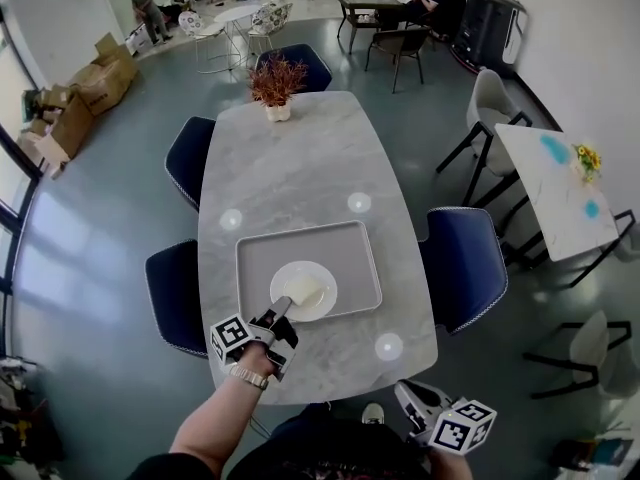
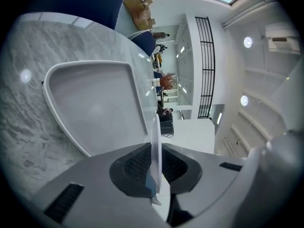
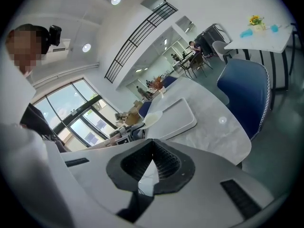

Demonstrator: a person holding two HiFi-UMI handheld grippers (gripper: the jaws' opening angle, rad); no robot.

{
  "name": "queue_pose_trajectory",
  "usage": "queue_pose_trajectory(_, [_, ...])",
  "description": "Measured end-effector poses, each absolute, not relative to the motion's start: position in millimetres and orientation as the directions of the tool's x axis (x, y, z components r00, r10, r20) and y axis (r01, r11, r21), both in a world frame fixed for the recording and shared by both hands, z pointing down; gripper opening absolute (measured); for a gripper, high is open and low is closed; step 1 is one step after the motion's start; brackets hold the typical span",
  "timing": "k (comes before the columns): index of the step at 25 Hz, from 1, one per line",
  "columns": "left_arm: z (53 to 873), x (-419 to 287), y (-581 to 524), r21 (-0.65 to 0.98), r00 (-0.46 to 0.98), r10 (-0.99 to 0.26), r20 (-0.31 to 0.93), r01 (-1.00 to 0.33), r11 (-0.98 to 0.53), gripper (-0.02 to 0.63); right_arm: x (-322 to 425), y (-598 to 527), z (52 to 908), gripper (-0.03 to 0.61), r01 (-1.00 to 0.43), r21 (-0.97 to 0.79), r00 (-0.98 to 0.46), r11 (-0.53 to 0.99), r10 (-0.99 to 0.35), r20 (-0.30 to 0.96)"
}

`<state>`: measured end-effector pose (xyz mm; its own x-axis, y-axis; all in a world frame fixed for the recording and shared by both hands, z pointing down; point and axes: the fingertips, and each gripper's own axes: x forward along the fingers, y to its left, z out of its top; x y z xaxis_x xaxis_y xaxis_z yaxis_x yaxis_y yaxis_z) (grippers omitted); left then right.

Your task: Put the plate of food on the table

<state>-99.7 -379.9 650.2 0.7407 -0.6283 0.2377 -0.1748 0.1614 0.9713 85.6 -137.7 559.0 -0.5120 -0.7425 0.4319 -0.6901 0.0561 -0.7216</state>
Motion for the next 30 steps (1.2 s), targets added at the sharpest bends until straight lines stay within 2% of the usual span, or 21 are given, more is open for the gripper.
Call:
queue_pose_trajectory(16, [720, -95, -446, 0.915, 0.688, -0.605, 0.401, -0.277, 0.292, 0.037, 92, -124, 564, 0.012, -0.678, -0.723, -0.342, -0.132, -0.814, 0.470])
queue_pose_trajectory(30, [733, -87, -463, 0.902, 0.686, -0.586, 0.432, -0.323, 0.287, 0.037, 83, -121, 571, 0.011, -0.668, -0.728, -0.342, -0.153, -0.806, 0.483])
